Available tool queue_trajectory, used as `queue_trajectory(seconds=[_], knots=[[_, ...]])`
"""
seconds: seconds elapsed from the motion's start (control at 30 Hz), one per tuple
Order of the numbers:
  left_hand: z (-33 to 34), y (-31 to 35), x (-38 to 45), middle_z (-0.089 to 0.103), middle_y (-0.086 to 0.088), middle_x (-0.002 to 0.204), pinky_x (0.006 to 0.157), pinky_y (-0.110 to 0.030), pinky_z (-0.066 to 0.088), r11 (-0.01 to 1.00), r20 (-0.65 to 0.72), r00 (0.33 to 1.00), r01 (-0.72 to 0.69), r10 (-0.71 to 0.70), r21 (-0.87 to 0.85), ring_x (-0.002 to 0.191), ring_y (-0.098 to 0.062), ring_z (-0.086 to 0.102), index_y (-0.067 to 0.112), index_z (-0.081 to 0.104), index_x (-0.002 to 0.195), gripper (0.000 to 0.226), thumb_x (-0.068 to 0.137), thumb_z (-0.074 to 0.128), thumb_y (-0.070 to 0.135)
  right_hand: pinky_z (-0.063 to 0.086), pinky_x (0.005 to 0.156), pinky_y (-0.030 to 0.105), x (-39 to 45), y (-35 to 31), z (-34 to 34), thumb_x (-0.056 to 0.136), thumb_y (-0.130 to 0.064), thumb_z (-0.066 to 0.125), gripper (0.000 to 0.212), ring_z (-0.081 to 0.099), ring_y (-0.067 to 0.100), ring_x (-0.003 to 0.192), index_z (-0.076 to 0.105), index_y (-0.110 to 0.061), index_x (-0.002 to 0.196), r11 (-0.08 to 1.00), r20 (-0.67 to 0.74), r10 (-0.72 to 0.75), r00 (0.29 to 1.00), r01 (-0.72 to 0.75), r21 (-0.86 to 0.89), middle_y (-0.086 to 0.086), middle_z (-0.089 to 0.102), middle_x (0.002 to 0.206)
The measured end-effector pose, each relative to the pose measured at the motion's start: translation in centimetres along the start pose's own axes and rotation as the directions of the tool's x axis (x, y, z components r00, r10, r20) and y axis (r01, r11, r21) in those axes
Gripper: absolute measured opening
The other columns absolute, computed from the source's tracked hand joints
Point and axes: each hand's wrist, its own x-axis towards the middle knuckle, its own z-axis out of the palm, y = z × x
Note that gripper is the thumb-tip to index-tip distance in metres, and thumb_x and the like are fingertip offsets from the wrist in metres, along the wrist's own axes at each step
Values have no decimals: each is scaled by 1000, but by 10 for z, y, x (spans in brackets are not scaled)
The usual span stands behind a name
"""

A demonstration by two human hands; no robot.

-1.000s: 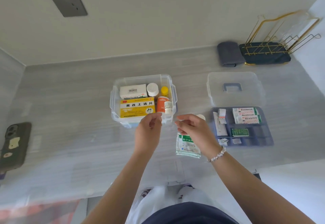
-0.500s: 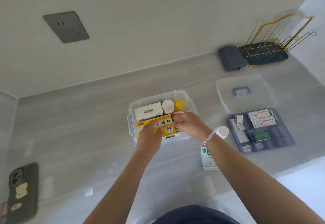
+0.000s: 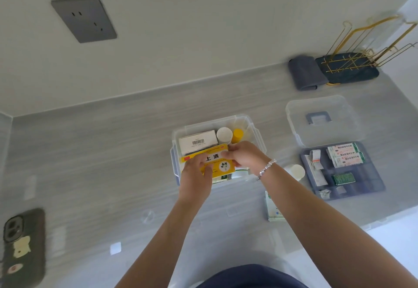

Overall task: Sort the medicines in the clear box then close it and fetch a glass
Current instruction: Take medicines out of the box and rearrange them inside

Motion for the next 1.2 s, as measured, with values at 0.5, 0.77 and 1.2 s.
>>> queue_trajectory(seconds=[0.5, 0.77, 1.2], knots=[[-2, 19, -32, 53, 8, 123, 80, -9, 43, 978, -165, 981, -129, 102, -163, 106, -4, 54, 29, 46, 131, 47, 87, 62, 24, 58, 71, 32, -74, 33, -62, 89, -17, 58, 20, 70, 24, 83, 62, -6, 106, 874, -31, -102, 994, 104, 475, 12, 72, 95], [13, 13, -80, 70, 14, 93, 59, -8, 50, 898, -18, 999, 33, -45, -438, 79, 5, 68, 33, 56, 111, 36, 82, 68, 16, 59, 70, 32, -104, 85, -70, 87, -19, 61, 20, 72, 27, 88, 67, -7, 101, 844, 88, -132, 987, 65, 533, 14, 75, 95], [54, -67, -109, 67, 17, 83, 62, -18, 47, 879, -79, 937, 287, -340, -382, 77, -2, 64, 30, 61, 104, 29, 81, 68, 15, 60, 69, 41, -84, 142, 14, 75, -20, 75, 24, 72, 26, 75, 66, -10, 95, 959, -157, 37, 987, 10, 284, 12, 73, 89]])
